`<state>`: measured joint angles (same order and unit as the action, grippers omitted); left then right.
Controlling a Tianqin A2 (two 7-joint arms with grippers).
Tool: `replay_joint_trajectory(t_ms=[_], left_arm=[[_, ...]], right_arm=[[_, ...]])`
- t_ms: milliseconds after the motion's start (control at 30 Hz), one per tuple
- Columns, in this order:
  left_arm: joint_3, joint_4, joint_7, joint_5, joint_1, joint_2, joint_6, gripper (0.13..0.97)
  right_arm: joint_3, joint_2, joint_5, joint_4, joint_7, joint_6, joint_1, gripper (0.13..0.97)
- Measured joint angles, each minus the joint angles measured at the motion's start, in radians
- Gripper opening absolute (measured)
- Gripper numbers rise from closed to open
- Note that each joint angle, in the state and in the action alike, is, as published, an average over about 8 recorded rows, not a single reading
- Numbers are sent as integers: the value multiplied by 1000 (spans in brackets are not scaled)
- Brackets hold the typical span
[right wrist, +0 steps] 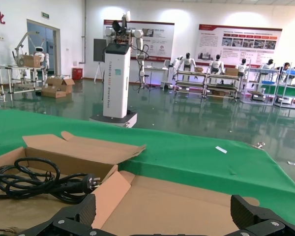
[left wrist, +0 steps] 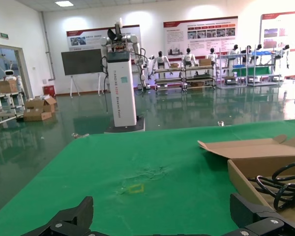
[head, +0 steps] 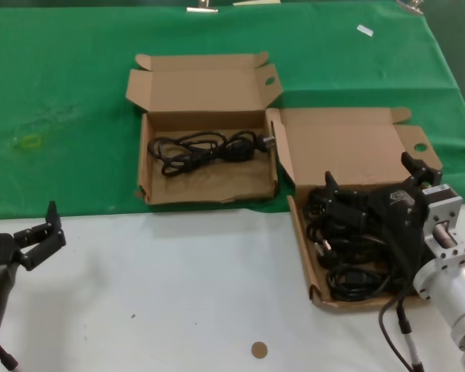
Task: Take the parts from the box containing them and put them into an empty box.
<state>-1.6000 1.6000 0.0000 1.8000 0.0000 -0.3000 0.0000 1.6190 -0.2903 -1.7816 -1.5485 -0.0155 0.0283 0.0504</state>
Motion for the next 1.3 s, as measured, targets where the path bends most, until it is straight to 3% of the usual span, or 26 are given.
replay_joint_trajectory(t_ms=[1300], left_arm=[[0,0,0,0,0,0,0,966]], right_arm=[[0,0,0,0,0,0,0,966]])
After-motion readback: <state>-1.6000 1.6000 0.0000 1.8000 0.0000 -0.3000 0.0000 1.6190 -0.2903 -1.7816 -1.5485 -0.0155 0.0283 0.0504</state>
